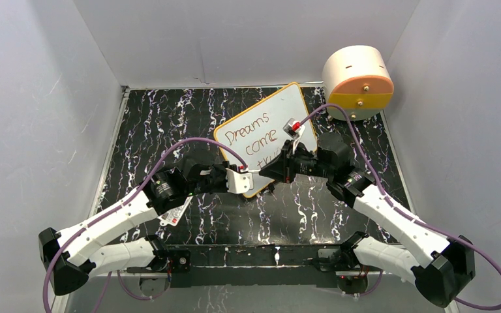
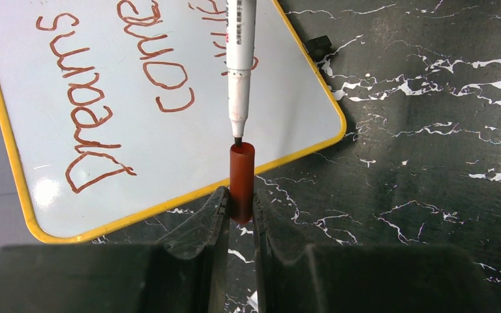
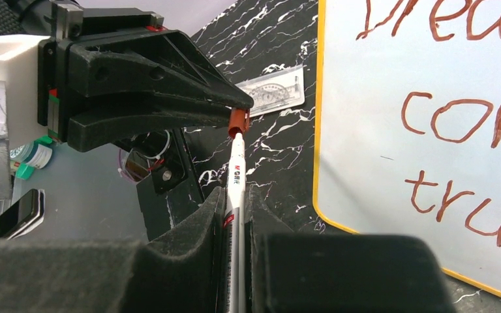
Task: Write a sentence on the whiteboard
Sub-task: Close the whiteboard marker at the center of the board.
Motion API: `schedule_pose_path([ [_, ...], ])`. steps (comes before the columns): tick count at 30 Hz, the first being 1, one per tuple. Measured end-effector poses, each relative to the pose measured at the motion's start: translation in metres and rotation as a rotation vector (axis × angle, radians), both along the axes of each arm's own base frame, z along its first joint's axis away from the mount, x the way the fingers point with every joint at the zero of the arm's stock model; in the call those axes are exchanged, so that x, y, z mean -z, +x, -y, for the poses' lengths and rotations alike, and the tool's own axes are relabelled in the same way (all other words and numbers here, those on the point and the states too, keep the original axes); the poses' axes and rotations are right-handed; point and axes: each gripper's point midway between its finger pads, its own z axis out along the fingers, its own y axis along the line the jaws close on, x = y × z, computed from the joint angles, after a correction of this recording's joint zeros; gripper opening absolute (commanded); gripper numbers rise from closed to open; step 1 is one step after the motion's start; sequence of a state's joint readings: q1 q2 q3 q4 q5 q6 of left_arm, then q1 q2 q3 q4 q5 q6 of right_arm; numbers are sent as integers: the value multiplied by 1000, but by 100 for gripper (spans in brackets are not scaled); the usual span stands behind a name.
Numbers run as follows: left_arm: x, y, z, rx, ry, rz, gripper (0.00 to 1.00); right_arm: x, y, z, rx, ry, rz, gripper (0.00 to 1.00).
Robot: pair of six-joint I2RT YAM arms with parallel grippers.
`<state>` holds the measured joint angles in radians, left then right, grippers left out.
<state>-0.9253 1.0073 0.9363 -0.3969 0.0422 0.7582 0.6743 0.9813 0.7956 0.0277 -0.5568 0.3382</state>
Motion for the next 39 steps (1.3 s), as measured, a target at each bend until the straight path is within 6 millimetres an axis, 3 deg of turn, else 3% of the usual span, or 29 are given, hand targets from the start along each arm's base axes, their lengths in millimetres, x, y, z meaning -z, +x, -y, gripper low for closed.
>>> schedule_pose_path([
  [18,0,1,5,8,3,-13,0,6,1,-2,0,-6,-13,0],
  [28,-7,-2,21,53,-13,-37,0,8,3,-6,-16,-3,-20,0],
  [39,2,-6,26,50,87,-67,0,18,3,-9,-35,-11,-71,0],
])
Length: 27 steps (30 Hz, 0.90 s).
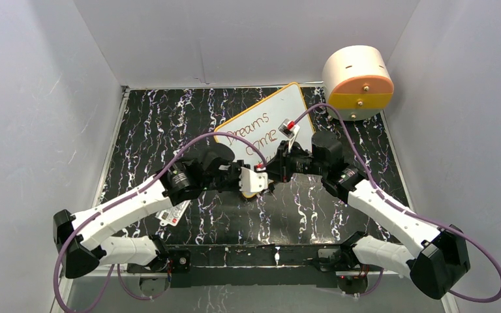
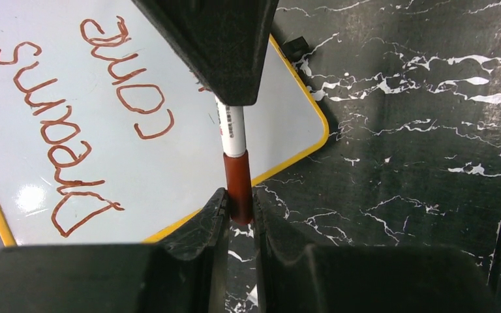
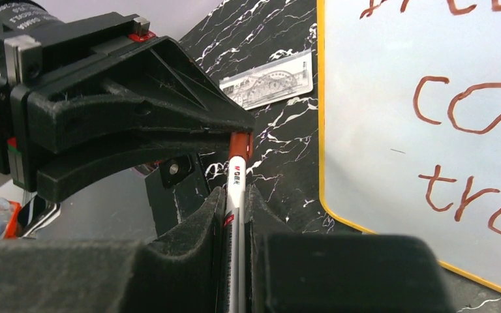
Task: Write a sentence on the whiteboard
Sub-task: Close the whiteboard marker at the center of the board.
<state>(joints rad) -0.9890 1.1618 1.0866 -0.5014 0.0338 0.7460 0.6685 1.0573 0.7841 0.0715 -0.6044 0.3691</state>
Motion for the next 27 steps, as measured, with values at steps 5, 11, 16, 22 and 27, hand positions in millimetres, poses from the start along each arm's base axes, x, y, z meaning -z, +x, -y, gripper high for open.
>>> schedule_pose_path([
  [5,8,-3,2,-10,68,22,0,7,-1,-1,-4,-7,-37,0],
  [11,11,-1,1,-33,98,44,0,11,1,-2,2,-14,-55,0],
  [16,5,2,3,-47,82,70,7,8,3,2,37,-14,-30,0],
  [22,-24,8,8,-98,-46,175,28,-10,14,18,167,-17,84,0],
  [27,-68,18,-4,-212,-222,293,49,13,48,55,417,-153,110,0],
])
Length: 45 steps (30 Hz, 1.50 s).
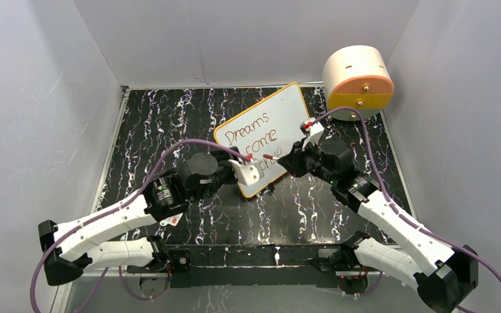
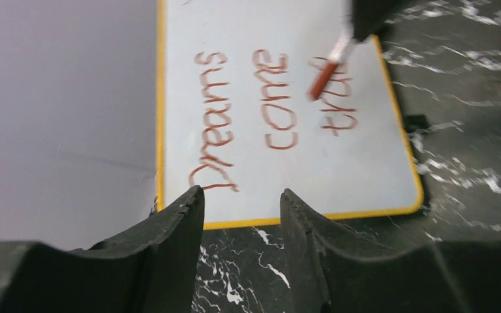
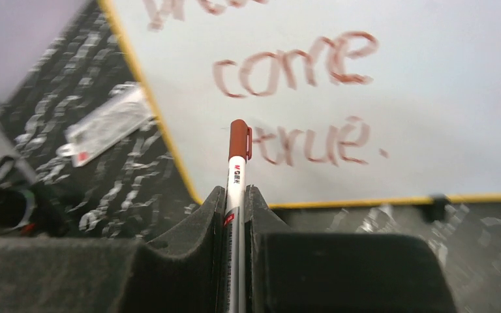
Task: Write a sentence on the whiteboard
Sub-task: Close the whiteboard marker at the center of the board, then place the whiteboard marker at the center of the board.
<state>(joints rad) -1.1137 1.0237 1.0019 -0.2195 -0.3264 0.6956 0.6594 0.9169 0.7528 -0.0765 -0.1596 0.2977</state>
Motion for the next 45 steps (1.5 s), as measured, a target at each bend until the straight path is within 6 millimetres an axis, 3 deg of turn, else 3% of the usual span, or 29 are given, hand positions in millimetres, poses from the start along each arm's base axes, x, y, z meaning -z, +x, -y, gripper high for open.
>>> schedule_pose_path([
  [5,-19,36,-30,-204,-135,11,64,29,24,44,249,-134,-13,0],
  [10,-23,84,-90,-486,-302,-43,75,44,42,99,538,-231,0,0],
  [17,-28,113,-175,-796,-600,-100,83,89,48,172,885,-334,-62,0],
  [22,-20,101,-216,-930,-791,-123,85,127,38,210,1062,-376,-140,3],
  [27,-14,81,-225,-955,-904,-132,87,149,30,224,1172,-351,-200,6],
  [32,-5,57,-230,-939,-982,-122,87,167,22,226,1227,-308,-259,20],
  [40,11,30,-228,-877,-1046,-133,87,174,8,228,1258,-234,-295,50],
  [45,19,22,-230,-913,-1034,-181,88,156,4,225,1233,-151,-274,70],
])
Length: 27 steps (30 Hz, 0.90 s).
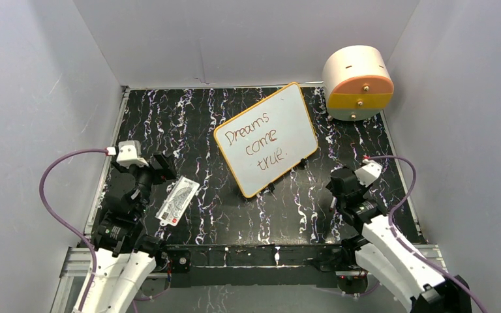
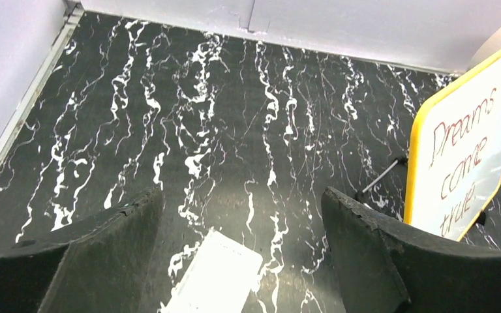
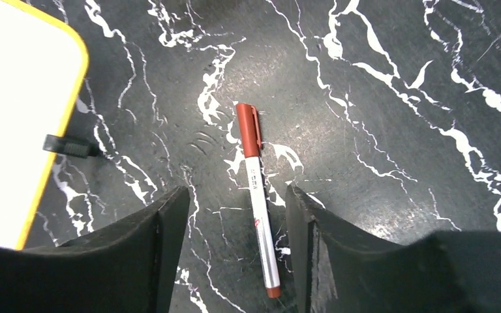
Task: Write a sentence on the whiteboard
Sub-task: Reset both arms
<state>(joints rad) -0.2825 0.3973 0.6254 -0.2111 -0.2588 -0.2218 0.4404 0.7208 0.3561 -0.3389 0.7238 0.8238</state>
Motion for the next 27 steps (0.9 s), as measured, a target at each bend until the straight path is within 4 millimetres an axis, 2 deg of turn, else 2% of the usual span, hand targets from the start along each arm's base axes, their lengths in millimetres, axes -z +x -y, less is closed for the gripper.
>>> schedule_pose_path([
  [2,0,-5,-1,-4,-4,-25,88,-10,-3,1,-14,3,16,79],
  [4,-2,-10,-3,-10,-14,-37,88,-28,-5,1,-32,7,46,94],
  [5,-3,-12,-4,-15,-22,-40,88,-41,-6,1,-43,10,72,98],
  [11,-18,-34,-14,-46,-61,-12,88,-139,-17,9,-117,-4,295,99],
  [13,-28,-42,-17,-49,-73,19,88,-175,-28,16,-128,-10,380,99],
  [17,-57,-60,-23,-49,-97,113,88,-224,-48,29,-145,-37,510,99],
  [19,-66,-67,-25,-49,-104,152,88,-236,-57,33,-161,-58,553,99],
  [22,-72,-77,-29,-54,-114,195,88,-242,-67,37,-186,-88,599,99],
  [25,-71,-82,-33,-64,-124,227,88,-237,-72,39,-201,-112,632,99],
  [27,-64,-82,-34,-71,-125,231,89,-231,-72,39,-209,-121,635,99],
])
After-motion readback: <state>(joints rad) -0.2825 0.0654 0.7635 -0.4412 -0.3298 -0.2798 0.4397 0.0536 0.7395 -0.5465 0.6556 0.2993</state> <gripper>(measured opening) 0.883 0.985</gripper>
